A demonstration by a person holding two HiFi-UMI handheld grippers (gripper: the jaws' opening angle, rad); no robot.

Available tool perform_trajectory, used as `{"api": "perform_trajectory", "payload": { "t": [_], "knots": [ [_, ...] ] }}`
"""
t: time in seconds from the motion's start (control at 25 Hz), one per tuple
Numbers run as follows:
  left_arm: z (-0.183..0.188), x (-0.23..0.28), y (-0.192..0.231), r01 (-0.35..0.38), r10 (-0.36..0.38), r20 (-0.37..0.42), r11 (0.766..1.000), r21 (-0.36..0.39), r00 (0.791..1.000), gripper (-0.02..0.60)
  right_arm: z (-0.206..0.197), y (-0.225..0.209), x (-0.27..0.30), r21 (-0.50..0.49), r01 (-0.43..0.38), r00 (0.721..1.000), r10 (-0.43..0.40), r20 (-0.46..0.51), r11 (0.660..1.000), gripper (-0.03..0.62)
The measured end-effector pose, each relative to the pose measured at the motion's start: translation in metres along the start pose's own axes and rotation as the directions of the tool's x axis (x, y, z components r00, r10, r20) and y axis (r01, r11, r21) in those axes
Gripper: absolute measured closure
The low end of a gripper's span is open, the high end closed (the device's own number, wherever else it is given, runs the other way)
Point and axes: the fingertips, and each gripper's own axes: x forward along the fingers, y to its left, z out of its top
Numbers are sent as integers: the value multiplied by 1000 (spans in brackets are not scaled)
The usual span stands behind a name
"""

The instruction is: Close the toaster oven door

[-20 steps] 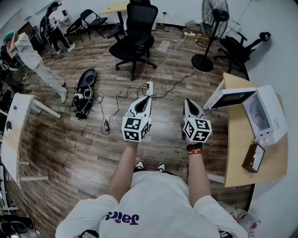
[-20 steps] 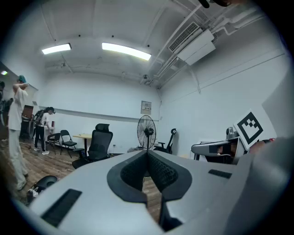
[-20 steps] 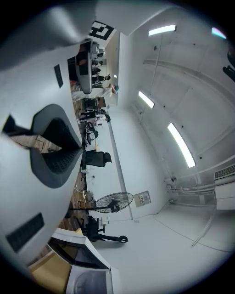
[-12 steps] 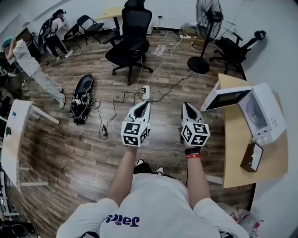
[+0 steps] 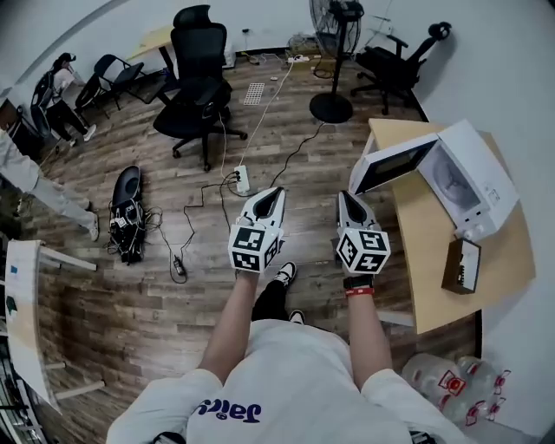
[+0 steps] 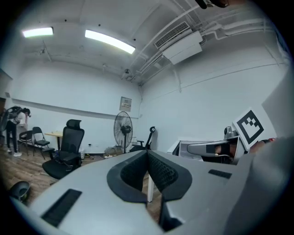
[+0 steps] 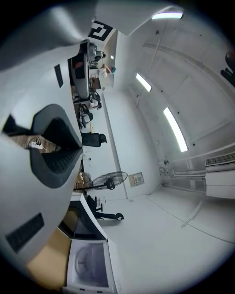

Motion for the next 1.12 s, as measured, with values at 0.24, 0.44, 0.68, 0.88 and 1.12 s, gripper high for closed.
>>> {"api": "perform_trajectory", "payload": {
  "t": [0.24,0.44,0.68,0.88,1.12],
  "knots": [
    [6,84,-53,195,-195,-11,981,15,981,563,9,-77,-5,27,165,986,-165,18,986,579],
    [12,145,-98,347,-347,-26,937,30,938,563,17,-133,-11,51,292,956,-293,20,955,579],
    [22,196,-146,530,-529,-38,847,46,848,563,29,-182,-28,86,457,886,-462,40,885,579],
    [25,222,-193,678,-677,-41,733,49,735,563,30,-212,-51,116,582,806,-590,45,805,579],
    [20,230,-241,813,-811,-56,581,46,583,563,23,-229,-87,150,714,687,-726,44,684,579]
  ]
}}
